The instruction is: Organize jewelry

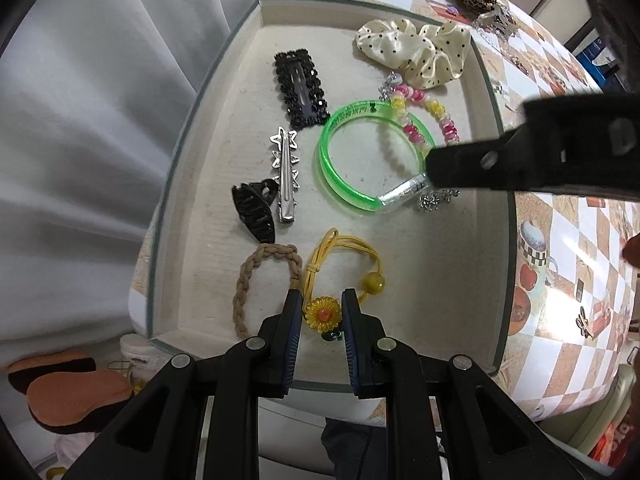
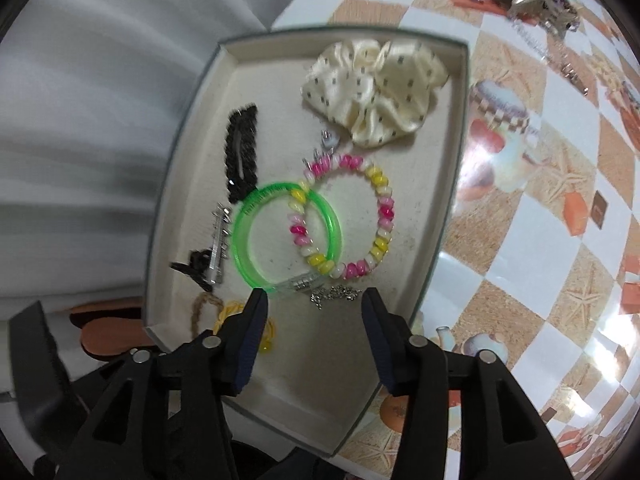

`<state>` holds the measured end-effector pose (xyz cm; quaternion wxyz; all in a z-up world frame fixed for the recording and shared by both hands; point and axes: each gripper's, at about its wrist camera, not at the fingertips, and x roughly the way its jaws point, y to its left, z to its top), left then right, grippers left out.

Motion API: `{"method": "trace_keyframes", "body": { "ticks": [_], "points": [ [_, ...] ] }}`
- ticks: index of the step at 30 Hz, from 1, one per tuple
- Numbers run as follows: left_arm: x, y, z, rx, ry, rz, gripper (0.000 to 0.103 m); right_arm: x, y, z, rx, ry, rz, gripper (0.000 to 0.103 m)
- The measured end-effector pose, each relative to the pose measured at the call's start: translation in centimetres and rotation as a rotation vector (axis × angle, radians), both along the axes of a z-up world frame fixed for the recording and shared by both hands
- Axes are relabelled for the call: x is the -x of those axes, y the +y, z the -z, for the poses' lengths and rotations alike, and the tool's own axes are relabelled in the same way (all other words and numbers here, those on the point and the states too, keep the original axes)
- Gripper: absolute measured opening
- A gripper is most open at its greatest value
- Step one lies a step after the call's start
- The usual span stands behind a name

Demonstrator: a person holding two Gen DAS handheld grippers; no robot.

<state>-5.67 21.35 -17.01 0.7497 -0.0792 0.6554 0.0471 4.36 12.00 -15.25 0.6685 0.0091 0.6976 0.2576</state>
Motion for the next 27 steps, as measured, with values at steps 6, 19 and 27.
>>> {"method": "trace_keyframes", "body": {
  "ticks": [6, 19, 27],
  "points": [
    [0.3, 0.4, -2.1, -0.037, -0.038, -0.018, 0.101, -0.4, -2.1, -2.7, -0.003, -0.034, 0.053, 0.055],
    [0.5, 0.5, -5.7, -0.056, -0.048, -0.024, 0.102, 1.7, -6.6, -4.9, 0.029, -0.041, 0.083, 0.064],
    [0.4, 0.3, -7.6, -0.077, -0.071, -0.018, 0.102, 2.4, -6.8, -6.7, 0.024, -0.078, 0.075, 0.081]
  ]
}}
